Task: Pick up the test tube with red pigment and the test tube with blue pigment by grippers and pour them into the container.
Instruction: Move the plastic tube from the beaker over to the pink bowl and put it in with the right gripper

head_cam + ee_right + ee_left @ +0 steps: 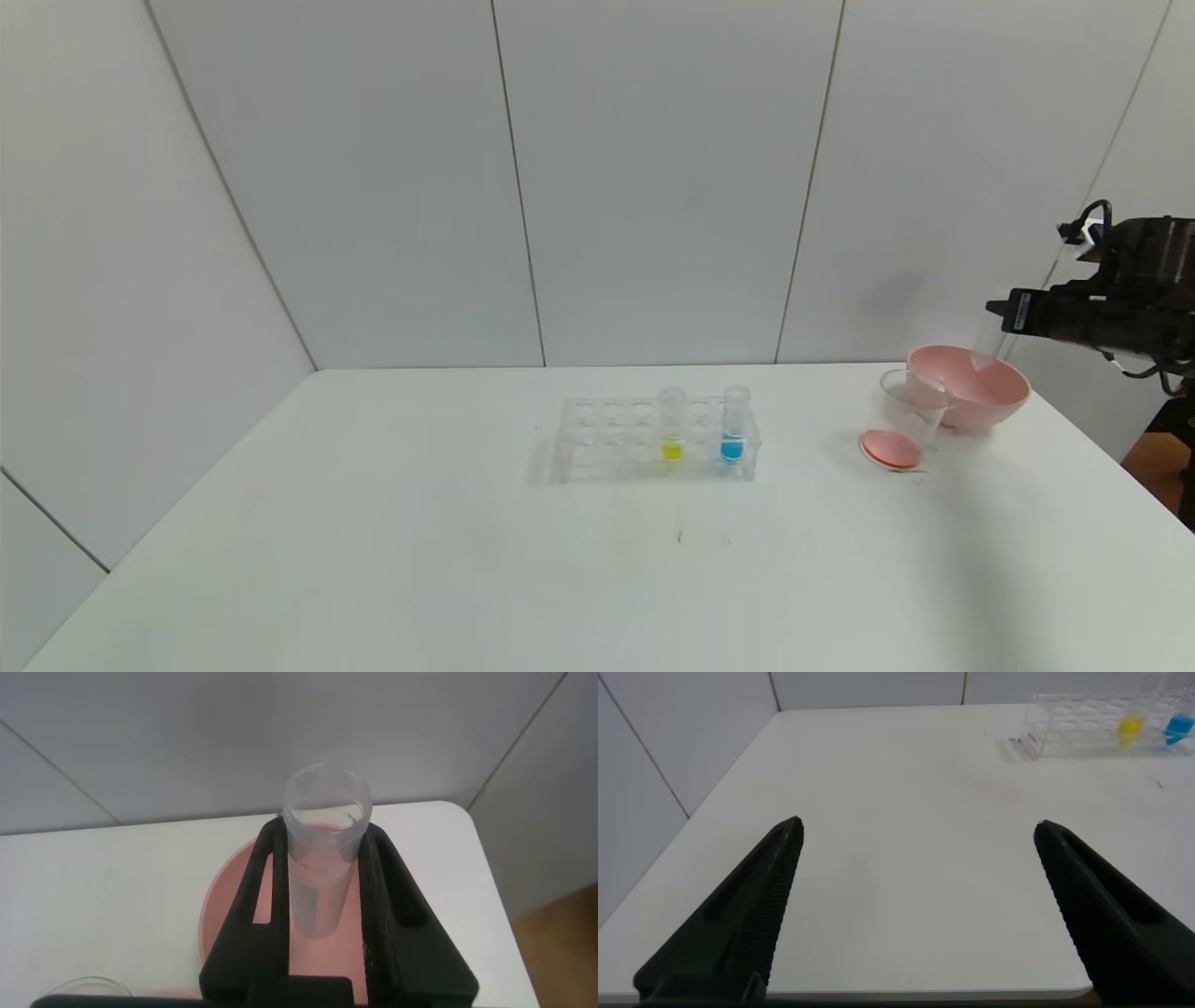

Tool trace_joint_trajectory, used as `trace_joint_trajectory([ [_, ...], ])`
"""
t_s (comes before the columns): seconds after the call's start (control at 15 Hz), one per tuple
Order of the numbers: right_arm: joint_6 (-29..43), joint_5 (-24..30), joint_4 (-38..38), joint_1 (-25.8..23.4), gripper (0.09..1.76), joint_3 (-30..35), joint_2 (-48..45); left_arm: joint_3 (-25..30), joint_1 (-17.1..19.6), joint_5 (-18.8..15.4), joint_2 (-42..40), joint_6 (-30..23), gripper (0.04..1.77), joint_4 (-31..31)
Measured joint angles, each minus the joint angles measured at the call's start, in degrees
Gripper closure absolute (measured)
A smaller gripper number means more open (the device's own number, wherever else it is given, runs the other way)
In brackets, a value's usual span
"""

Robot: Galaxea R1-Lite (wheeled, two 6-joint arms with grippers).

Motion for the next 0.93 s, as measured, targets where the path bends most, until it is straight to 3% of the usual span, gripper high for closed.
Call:
trace_joint_trajectory([
  [0.4, 0.07, 0.2, -0.07, -0.18, 1.35, 0.74, 0.05, 0.0, 0.0, 0.0, 0.0, 0.0, 0.05, 0.0],
  [0.67, 0.32, 0.46, -3.01, -0.13, 0.9, 2.34, 0.07, 0.0, 0.0, 0.0, 0.0, 0.0, 0.05, -0.02],
  [0.93, 0.32, 0.38, -3.69, -0.05, 0.59, 2.76, 0.0, 0.0, 0.0, 0.0, 0.0, 0.0, 0.05, -0.02],
])
